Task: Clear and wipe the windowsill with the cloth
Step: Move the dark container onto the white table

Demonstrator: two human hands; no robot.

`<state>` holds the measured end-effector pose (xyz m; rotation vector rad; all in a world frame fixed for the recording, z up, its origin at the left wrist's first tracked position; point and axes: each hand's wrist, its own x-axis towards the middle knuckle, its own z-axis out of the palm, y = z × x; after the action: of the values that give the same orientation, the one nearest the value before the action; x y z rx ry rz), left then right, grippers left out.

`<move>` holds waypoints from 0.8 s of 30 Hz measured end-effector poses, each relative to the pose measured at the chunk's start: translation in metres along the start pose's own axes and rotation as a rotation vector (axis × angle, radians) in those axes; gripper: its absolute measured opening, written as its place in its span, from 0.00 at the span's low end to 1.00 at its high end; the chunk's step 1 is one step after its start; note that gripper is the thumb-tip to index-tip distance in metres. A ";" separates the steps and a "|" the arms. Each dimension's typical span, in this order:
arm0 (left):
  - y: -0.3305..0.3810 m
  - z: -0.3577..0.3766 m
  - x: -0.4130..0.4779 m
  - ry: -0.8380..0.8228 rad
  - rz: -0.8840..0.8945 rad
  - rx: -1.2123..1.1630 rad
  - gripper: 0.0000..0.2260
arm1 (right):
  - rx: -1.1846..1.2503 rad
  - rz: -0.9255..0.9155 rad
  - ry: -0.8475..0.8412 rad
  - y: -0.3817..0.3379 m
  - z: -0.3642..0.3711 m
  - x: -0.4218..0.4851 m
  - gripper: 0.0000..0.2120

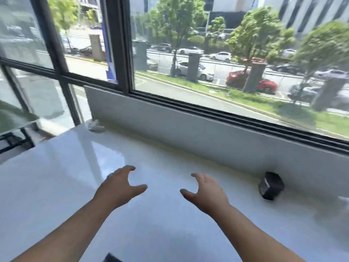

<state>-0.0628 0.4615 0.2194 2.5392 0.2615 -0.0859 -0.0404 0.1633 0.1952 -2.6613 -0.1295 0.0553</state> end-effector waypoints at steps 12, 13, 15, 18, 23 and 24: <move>0.379 0.288 0.068 -0.366 0.497 0.218 0.39 | 0.141 0.604 0.199 0.379 -0.132 -0.038 0.40; 0.397 0.307 0.071 -0.381 0.501 0.228 0.39 | 0.152 0.624 0.200 0.398 -0.131 -0.035 0.41; 0.427 0.343 0.079 -0.402 0.509 0.249 0.38 | 0.177 0.647 0.203 0.431 -0.124 -0.025 0.41; 0.457 0.390 0.097 -0.429 0.508 0.266 0.37 | 0.229 0.661 0.175 0.467 -0.107 -0.005 0.39; 0.482 0.457 0.131 -0.415 0.401 0.258 0.41 | 0.499 0.676 0.123 0.498 -0.071 0.035 0.33; 0.484 0.468 0.136 -0.398 0.368 0.245 0.43 | 0.592 0.691 0.102 0.501 -0.065 0.043 0.32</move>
<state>0.1674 -0.1701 0.0783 2.6914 -0.3928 -0.4967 0.0473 -0.3047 0.0213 -1.9957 0.7276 0.1527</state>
